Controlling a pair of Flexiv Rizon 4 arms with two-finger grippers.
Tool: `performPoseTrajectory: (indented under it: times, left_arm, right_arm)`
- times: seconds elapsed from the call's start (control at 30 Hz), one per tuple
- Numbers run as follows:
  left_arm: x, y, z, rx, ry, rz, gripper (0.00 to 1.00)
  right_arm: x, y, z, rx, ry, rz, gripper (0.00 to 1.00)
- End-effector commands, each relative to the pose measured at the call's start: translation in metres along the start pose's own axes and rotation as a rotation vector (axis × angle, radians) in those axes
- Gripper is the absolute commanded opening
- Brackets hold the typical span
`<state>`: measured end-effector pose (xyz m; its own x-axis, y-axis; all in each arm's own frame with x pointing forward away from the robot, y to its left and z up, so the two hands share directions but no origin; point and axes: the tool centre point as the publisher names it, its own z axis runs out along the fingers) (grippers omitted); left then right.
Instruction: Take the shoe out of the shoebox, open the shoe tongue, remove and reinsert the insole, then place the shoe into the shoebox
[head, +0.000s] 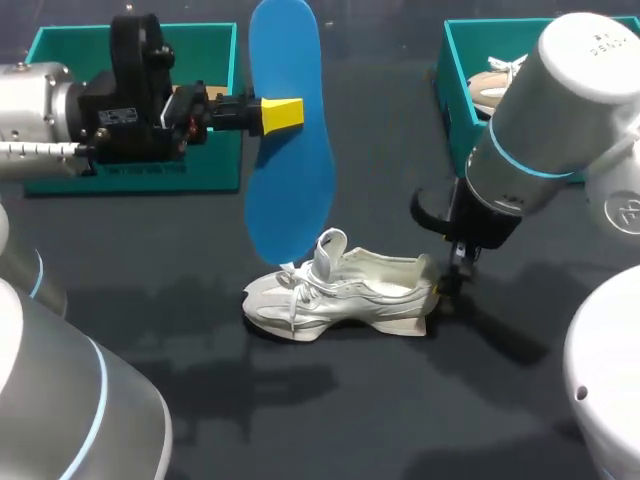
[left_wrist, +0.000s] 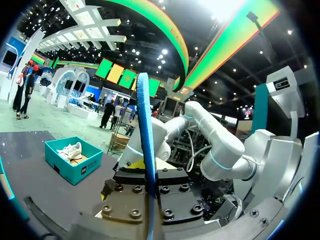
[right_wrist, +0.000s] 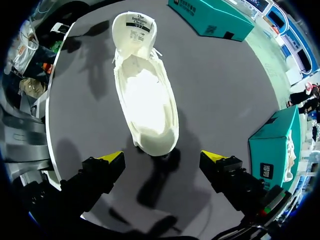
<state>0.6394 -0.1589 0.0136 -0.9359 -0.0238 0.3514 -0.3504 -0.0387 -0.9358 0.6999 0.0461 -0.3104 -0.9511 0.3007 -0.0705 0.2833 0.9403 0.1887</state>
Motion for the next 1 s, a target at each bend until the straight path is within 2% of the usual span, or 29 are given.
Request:
performPoseTrajectory:
  times: [0.03,0.1,0.37,0.63,1.0]
  left_arm:
    - [-0.001,0.0,0.001,0.002,0.0,0.0,0.0]
    - [-0.001,0.0,0.001,0.002,0.0,0.0,0.0]
    - [-0.001,0.0,0.001,0.002,0.0,0.0,0.0]
    - [-0.001,0.0,0.001,0.002,0.0,0.0,0.0]
    - [-0.001,0.0,0.001,0.002,0.0,0.0,0.0]
  right_arm:
    - [0.002,0.003,0.0,0.057,-0.008,0.001,1.0]
    - [0.002,0.003,0.0,0.057,-0.008,0.001,1.0]
    - [-0.008,0.024,-0.002,0.04,0.01,-0.019,1.0]
    - [-0.018,0.046,0.008,0.012,0.009,-0.036,1.0]
    - [-0.02,0.049,0.012,0.007,0.001,-0.024,1.0]
